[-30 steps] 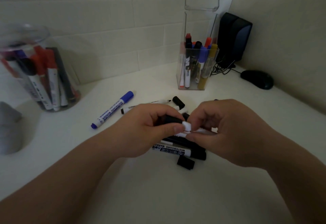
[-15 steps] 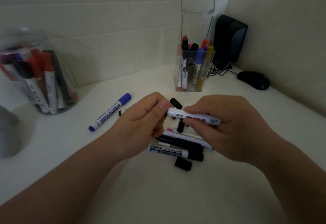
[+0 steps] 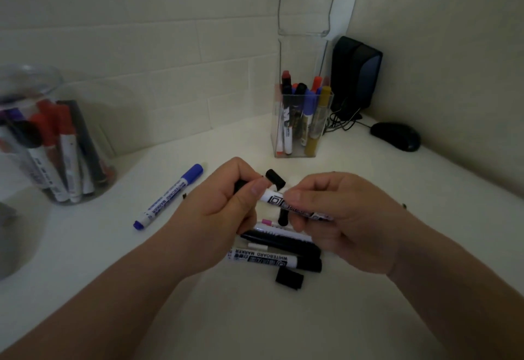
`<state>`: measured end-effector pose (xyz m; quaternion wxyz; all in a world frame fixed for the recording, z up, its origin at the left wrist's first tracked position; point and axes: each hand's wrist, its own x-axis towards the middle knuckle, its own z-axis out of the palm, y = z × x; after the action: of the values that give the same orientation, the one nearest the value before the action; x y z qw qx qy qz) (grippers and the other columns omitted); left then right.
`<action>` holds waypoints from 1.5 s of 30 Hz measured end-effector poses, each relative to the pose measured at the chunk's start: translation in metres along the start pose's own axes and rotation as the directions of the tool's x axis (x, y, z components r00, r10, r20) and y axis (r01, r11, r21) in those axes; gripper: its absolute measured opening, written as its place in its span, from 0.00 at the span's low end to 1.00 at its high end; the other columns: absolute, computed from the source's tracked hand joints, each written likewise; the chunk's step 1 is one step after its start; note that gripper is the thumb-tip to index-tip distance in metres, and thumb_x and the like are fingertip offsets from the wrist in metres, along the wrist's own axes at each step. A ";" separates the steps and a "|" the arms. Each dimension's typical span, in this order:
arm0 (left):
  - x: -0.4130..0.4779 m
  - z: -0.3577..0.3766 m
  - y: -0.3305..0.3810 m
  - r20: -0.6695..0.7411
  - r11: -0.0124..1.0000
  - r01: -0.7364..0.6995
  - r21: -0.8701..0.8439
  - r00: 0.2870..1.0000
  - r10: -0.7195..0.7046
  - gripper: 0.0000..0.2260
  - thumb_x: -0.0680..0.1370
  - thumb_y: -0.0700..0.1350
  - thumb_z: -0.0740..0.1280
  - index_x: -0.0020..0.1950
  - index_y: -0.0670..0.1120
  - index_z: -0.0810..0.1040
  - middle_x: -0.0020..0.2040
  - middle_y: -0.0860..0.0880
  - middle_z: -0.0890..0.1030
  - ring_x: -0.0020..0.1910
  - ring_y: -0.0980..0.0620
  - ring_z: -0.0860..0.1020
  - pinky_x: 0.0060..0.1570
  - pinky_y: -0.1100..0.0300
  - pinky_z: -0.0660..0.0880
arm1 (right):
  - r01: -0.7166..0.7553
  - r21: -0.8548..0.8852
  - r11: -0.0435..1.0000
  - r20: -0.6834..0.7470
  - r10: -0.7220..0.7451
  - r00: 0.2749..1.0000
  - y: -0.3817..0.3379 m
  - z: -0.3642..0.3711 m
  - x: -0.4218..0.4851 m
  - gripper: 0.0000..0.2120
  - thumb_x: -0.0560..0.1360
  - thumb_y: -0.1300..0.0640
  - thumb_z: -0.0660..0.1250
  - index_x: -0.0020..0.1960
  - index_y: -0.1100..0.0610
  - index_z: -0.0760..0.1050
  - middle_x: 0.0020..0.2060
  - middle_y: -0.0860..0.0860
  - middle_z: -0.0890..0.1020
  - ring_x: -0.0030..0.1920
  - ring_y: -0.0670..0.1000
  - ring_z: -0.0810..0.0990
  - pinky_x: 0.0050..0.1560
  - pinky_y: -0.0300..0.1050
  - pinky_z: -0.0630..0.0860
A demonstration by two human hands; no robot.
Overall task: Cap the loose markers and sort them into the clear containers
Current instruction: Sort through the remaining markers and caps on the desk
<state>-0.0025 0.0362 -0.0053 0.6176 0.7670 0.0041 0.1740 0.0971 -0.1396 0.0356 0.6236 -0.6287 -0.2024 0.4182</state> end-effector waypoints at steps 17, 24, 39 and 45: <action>0.004 -0.015 0.007 -0.368 0.995 -0.101 -0.008 0.925 0.091 0.15 0.81 0.33 0.63 0.42 0.50 0.79 0.31 0.44 0.76 0.28 0.48 0.71 0.30 0.58 0.70 | 0.411 -0.577 0.706 -0.199 -0.609 0.768 -0.053 -0.010 0.008 0.27 0.75 0.63 0.71 0.69 0.46 0.68 0.38 0.53 0.84 0.31 0.47 0.83 0.31 0.38 0.77; -0.002 -0.016 0.002 -0.116 0.900 -0.165 0.404 0.966 0.229 0.08 0.73 0.45 0.58 0.38 0.55 0.74 0.31 0.51 0.73 0.29 0.53 0.71 0.29 0.67 0.64 | 0.437 -0.779 0.450 -0.301 -0.879 0.370 -0.122 -0.037 0.074 0.24 0.77 0.61 0.67 0.69 0.44 0.67 0.40 0.52 0.83 0.37 0.50 0.84 0.41 0.55 0.83; 0.003 -0.015 -0.013 -0.060 0.771 -0.163 0.616 0.966 0.251 0.22 0.77 0.64 0.61 0.30 0.50 0.71 0.29 0.52 0.75 0.24 0.54 0.70 0.26 0.60 0.68 | 0.068 -0.992 0.108 -0.069 -0.905 0.420 -0.109 -0.054 0.103 0.11 0.79 0.56 0.62 0.56 0.55 0.82 0.48 0.49 0.82 0.50 0.48 0.79 0.56 0.42 0.74; 0.004 -0.012 -0.011 -0.093 0.782 -0.116 0.613 0.972 0.216 0.21 0.75 0.64 0.59 0.31 0.50 0.72 0.24 0.50 0.71 0.27 0.50 0.73 0.26 0.62 0.67 | -0.149 -0.989 -0.020 -0.146 -0.103 0.984 -0.067 -0.055 0.015 0.01 0.78 0.53 0.68 0.47 0.48 0.77 0.42 0.43 0.78 0.43 0.41 0.76 0.44 0.38 0.70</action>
<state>0.0000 0.0508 -0.0131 0.3211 0.9045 0.0404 0.2776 0.1668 -0.1525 0.0887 -0.0050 -0.9221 -0.3736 0.1005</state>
